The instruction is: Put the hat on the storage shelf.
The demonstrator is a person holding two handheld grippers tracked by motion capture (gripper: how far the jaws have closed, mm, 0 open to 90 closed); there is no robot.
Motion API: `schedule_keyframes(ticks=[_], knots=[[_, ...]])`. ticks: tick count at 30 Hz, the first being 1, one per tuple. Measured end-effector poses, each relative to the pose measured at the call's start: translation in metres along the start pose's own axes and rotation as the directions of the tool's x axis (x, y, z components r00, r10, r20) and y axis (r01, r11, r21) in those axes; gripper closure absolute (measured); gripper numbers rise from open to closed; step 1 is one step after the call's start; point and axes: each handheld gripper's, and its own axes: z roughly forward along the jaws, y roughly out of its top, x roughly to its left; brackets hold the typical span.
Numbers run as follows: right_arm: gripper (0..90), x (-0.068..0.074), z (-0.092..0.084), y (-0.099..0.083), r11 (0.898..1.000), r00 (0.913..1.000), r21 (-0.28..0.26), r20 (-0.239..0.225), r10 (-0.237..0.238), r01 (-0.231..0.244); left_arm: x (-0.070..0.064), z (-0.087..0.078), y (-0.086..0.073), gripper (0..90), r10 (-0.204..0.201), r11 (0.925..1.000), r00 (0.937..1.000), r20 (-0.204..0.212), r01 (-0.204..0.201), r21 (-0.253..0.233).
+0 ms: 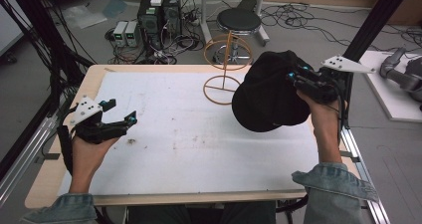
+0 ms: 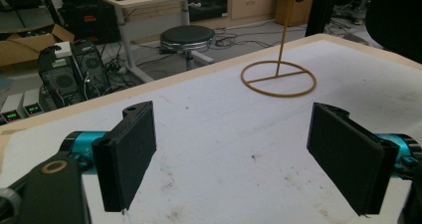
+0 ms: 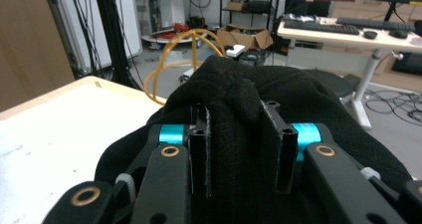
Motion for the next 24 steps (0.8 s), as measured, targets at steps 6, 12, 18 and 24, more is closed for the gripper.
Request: schedule_keyframes(ticks=[6,12,18,24], knots=[[70.3,0.003,0.002,0.011,1.0,0.9997,-0.023,-0.025,-0.002,0.001,0.001,-0.001,0.0,19.7,-0.003,1.0,1.0,-0.002,0.003,-0.003],[70.2,0.005,0.001,0.022,0.999,0.9993,-0.044,-0.036,-0.011,0.009,0.002,-0.002,0.0,19.8,-0.005,1.0,1.0,-0.005,0.005,-0.005],[70.2,0.009,0.004,0.034,0.998,0.9985,-0.057,-0.045,-0.031,0.028,0.002,-0.001,0.0,19.7,-0.007,1.0,1.0,-0.002,0.007,-0.004],[70.2,0.014,0.009,0.043,0.997,0.9974,-0.062,-0.061,-0.04,0.036,0.003,-0.001,-0.002,19.7,-0.004,1.0,1.0,-0.006,0.004,-0.002]])
